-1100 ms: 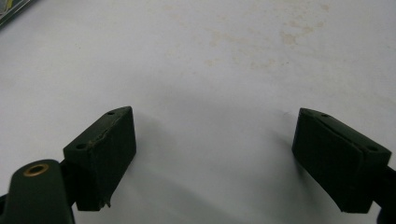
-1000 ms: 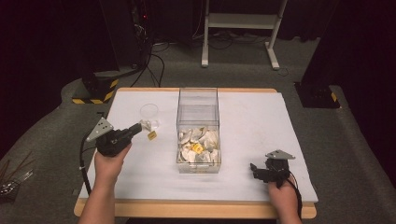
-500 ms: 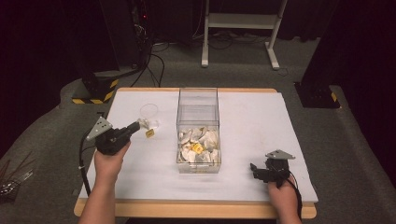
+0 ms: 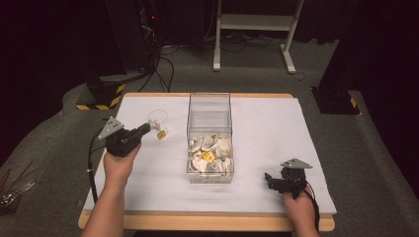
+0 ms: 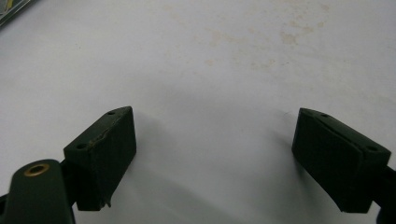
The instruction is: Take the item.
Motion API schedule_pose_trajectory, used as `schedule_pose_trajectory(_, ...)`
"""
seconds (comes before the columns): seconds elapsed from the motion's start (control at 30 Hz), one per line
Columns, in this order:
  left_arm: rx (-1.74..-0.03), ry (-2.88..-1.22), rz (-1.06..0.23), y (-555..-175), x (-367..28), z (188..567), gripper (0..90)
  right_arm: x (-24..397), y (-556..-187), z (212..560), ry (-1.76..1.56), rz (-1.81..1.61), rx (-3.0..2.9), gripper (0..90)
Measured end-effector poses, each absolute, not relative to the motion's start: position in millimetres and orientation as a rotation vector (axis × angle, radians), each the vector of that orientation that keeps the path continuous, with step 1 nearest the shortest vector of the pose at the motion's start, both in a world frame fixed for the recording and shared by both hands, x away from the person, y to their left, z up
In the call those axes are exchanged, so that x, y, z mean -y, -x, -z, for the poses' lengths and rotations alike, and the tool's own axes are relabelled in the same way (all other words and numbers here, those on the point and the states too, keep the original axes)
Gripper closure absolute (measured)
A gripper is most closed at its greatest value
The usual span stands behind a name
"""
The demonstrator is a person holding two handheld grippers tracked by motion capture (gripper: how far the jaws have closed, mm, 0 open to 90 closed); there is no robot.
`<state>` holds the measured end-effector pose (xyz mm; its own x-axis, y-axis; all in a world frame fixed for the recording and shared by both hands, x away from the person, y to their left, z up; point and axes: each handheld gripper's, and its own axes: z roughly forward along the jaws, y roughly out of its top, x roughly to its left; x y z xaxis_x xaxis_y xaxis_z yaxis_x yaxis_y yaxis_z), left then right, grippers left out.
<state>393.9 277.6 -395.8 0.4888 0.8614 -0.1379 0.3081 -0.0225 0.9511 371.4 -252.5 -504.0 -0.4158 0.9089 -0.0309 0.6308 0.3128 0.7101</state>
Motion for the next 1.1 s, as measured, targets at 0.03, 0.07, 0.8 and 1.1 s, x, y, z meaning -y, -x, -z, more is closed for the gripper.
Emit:
schedule_pose_trajectory(0.03,-1.041,-1.584,-0.609,-395,-277,394,89.4,253,-371,504,-1.363,-0.874,-2.157,13.6)
schedule_pose_trajectory(0.07,-1.043,-1.586,-0.614,-397,-277,393,89.5,252,-371,504,-1.365,-0.874,-2.157,13.6)
schedule_pose_trajectory(0.8,-1.102,-1.624,-0.666,-432,-286,378,89.6,252,-371,504,-1.364,-0.874,-2.157,13.8)
schedule_pose_trajectory(1.1,-1.112,-1.664,-0.684,-441,-284,376,89.7,252,-371,504,-1.364,-0.875,-2.157,13.8)
